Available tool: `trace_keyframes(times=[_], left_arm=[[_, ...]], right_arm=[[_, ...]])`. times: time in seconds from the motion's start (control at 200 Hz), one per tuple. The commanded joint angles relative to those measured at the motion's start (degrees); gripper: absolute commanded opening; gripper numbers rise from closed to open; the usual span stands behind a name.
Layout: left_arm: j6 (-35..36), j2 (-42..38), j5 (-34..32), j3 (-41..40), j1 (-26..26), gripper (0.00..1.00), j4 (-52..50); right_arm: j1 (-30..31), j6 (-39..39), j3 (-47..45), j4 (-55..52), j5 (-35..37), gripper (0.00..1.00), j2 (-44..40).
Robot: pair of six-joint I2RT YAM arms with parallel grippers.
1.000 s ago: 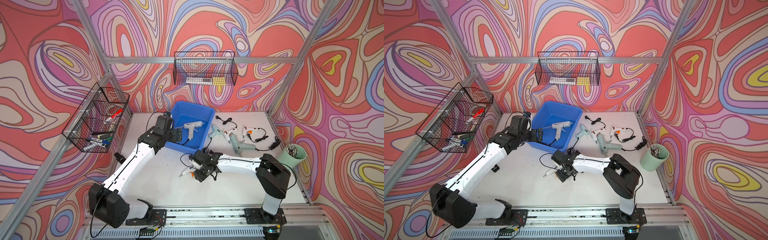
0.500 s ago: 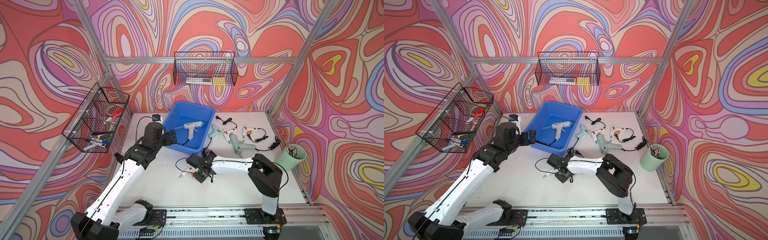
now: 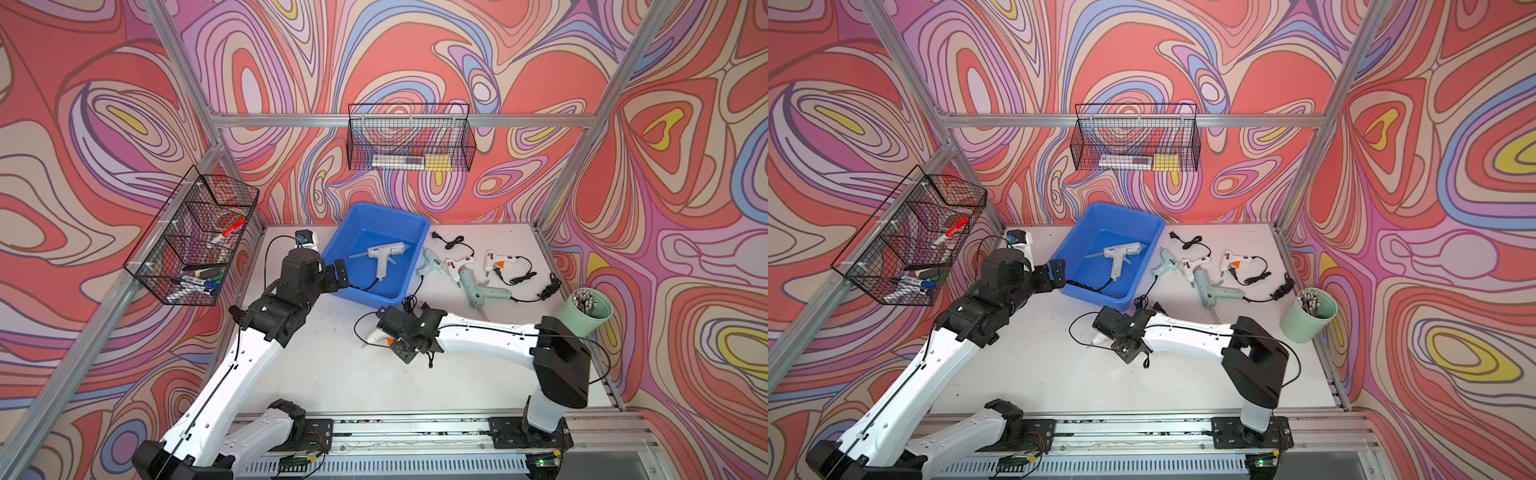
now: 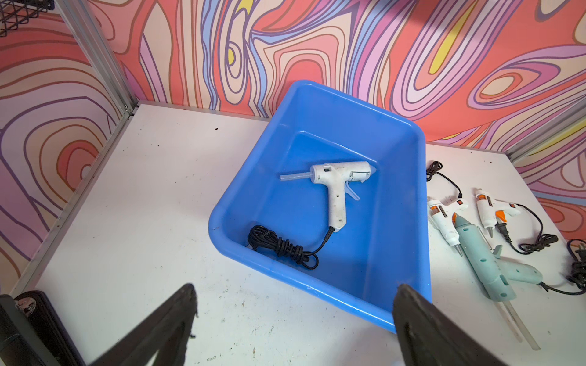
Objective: Put the hot melt glue gun into the storage box
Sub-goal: Pick up the hot melt adhesive gun from the center of the board.
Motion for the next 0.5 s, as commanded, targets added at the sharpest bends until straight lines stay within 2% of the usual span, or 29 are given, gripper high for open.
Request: trace_keyframes(times=[0.0,0.21,0.406,0.496], left_arm=[[-0.75,-1.21,-0.86,0.40,0.27,0.99,-0.06],[-1.66,-1.42,-3.13,-0.28,0.27,0.99,-0.19],[-2.89,-1.75,-5.81,-1.38,0.27,0.99,-0.67],[-3.32,-2.18,-6.75,-1.70,0.27,0.99,-0.78]], right_arm=[[0.15,3.11,2.70,-2.22,9.64,0.00,-7.13],[0.11,2.02,8.74,-1.53,22.87,0.00,-13.47],[0.07,-5.93,15.43,7.95,28.51,0.00,-12.71],[-0.06,-10.81,17.89,13.78,28.97,0.00,-11.52]])
